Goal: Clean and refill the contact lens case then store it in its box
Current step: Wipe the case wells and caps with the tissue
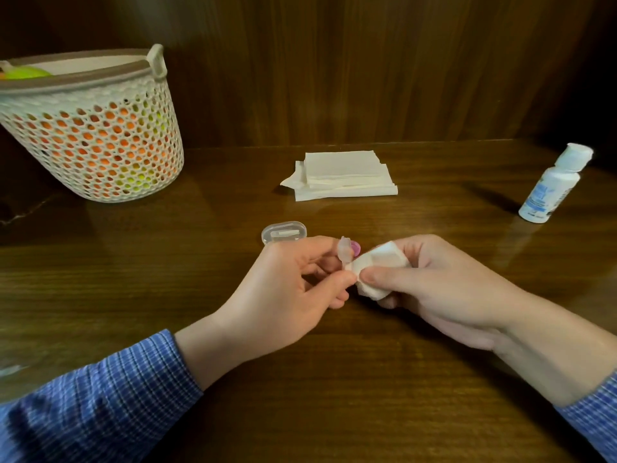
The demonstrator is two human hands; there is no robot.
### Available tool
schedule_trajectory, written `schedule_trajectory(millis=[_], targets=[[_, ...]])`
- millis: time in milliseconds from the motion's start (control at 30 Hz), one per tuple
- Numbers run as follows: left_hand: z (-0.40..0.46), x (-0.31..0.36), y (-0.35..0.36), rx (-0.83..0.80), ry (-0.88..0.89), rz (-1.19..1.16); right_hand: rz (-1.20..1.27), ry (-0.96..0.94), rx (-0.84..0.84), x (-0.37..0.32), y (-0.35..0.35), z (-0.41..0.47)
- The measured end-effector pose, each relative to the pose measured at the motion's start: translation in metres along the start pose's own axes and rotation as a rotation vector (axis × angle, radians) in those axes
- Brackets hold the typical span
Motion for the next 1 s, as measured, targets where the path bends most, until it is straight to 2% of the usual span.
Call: schedule_trajectory(millis=[100,167,233,300,367,433,500,567,633,700,767,833,900,1000], targets=[[0.000,0.006,-0.005,0.052,0.037,-0.011,0.655,0.291,-0.092,0.014,0.011,0.001],[0.004,0.002,-0.006,0.043,-0.031,-0.136,0.839,0.346,-0.093,0.012,0.012,0.000],[0.006,-0.004,-0.005,0.002,-0.127,-0.302,0.860,0.304,-0.038,0.006,0.005,0.000],[0.006,-0.011,-0.004,-0.021,-0.217,-0.487,0.691,0.193,0.065,0.001,-0.008,0.000],[0.007,-0.015,-0.001,-0.051,-0.272,-0.625,0.216,-0.054,0.184,-0.015,-0.022,-0.003],[0.007,-0.018,0.003,-0.096,-0.329,-0.728,-0.328,-0.417,0.361,-0.043,-0.026,-0.015],[0.007,-0.022,0.007,-0.136,-0.394,-0.813,-0.636,-0.714,0.376,-0.056,-0.011,-0.026],[0.006,-0.023,0.009,-0.177,-0.425,-0.867,-0.764,-0.809,0.323,-0.052,0.002,-0.027],[0.005,-0.022,0.010,-0.215,-0.431,-0.869,-0.827,-0.781,0.323,-0.047,0.006,-0.024],[0.005,-0.022,0.009,-0.218,-0.427,-0.829,-0.780,-0.723,0.322,-0.044,0.007,-0.021],[0.006,-0.023,0.005,-0.166,-0.377,-0.682,-0.624,-0.553,0.281,-0.036,0.004,-0.012],[0.006,-0.020,-0.002,-0.070,-0.265,-0.434,-0.462,-0.356,0.201,-0.023,0.002,-0.004],[0.005,-0.013,-0.007,0.008,-0.156,-0.269,-0.263,-0.250,0.103,-0.016,0.004,-0.001],[0.004,-0.004,-0.011,0.083,-0.063,-0.161,0.103,-0.121,0.002,-0.009,0.006,0.002]])
Point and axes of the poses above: each hand's wrist, its own z-axis towards the middle knuckle, its own y-axis out of the palm, x = y × z, the point moved 8 cm from there along z, towards the middle knuckle, and after that the axes turned 3 degrees about -z, right-handed, at the moved point
